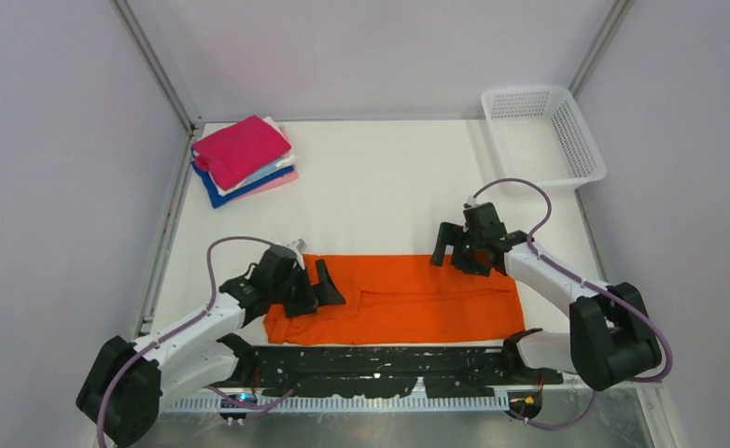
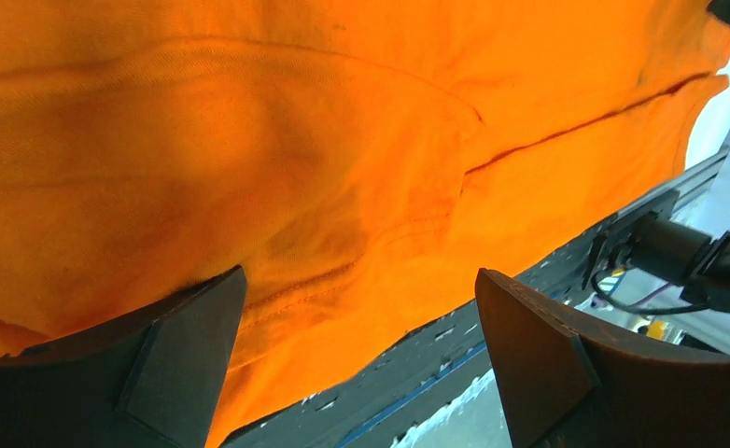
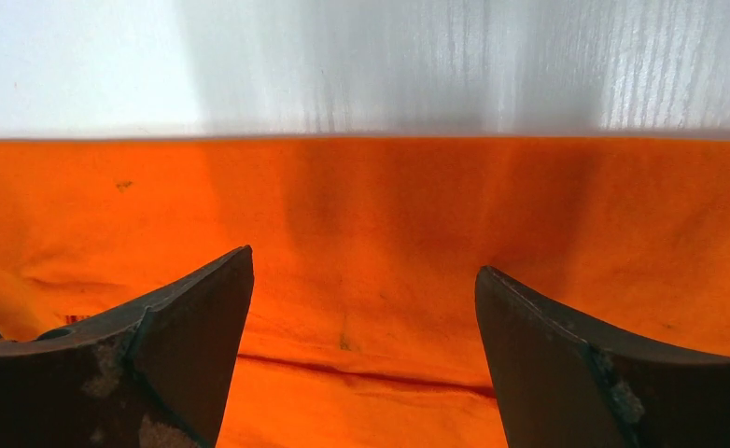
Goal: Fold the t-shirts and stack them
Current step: Rotate the tshirt 90 degrees
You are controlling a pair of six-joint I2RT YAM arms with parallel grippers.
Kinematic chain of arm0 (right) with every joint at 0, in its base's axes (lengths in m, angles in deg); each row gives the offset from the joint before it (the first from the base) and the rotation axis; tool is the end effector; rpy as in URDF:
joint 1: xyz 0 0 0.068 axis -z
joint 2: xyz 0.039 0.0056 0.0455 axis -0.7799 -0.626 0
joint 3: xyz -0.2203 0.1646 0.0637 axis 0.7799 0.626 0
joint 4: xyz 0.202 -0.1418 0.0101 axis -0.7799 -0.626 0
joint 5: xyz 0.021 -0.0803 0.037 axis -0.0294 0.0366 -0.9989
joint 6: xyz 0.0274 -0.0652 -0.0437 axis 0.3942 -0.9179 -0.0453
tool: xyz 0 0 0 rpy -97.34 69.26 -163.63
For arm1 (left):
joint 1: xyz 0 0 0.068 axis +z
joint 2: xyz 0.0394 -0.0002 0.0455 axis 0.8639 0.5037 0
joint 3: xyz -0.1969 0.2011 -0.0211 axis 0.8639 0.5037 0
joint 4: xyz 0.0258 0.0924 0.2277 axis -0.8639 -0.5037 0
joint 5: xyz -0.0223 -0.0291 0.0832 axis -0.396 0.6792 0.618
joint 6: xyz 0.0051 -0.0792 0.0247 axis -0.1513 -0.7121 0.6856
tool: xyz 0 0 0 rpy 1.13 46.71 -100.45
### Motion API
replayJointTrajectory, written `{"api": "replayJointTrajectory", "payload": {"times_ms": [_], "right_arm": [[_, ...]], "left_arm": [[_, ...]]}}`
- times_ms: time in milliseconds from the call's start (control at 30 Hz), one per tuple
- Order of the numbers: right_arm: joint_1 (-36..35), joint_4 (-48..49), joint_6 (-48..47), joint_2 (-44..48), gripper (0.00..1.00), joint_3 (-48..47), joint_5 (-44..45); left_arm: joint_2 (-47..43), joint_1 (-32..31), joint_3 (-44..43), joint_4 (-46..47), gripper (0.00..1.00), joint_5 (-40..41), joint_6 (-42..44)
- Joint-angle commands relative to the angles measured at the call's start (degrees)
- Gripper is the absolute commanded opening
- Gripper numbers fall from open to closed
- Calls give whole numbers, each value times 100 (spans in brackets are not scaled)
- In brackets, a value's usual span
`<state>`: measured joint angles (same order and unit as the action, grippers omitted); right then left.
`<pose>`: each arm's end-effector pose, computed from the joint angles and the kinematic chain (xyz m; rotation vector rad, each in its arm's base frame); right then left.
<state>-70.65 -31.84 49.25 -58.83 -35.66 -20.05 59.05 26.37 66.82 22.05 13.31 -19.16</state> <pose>0.2215 0.0841 0.1666 0.1987 2.6231 0.4097 0.1341 -0.1122 0.1441 -0.2595 2.6756 -0.8968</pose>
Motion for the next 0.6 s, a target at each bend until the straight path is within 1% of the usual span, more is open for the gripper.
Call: {"api": "replayJointTrajectory", "payload": {"times_ms": [0,67,133,200,267,367,433,467,567], "right_arm": [[28,269,-45,-59,96,3,-94],[39,245,-45,-54,95,36,15],[60,216,-71,-35,95,72,78],[78,144,-72,-33,95,91,135],[91,129,-60,-48,95,128,123],[94,124,-92,-81,95,160,37],[94,197,-63,-83,95,205,-176],[83,257,-25,-88,95,259,-403],[-52,426,-5,-174,95,335,-744]], "left_arm": [[737,168,79,393,100,616,-53],[1161,538,-37,512,100,634,9],[1795,945,-303,616,100,528,50],[2393,1336,-760,648,100,363,174],[3064,1558,-1445,644,100,353,317],[4193,1659,-3047,-75,100,376,536],[4935,1660,-4124,-456,100,463,525],[5340,1671,-4696,-714,100,377,526],[6570,1696,-6753,-1702,100,98,650]]}}
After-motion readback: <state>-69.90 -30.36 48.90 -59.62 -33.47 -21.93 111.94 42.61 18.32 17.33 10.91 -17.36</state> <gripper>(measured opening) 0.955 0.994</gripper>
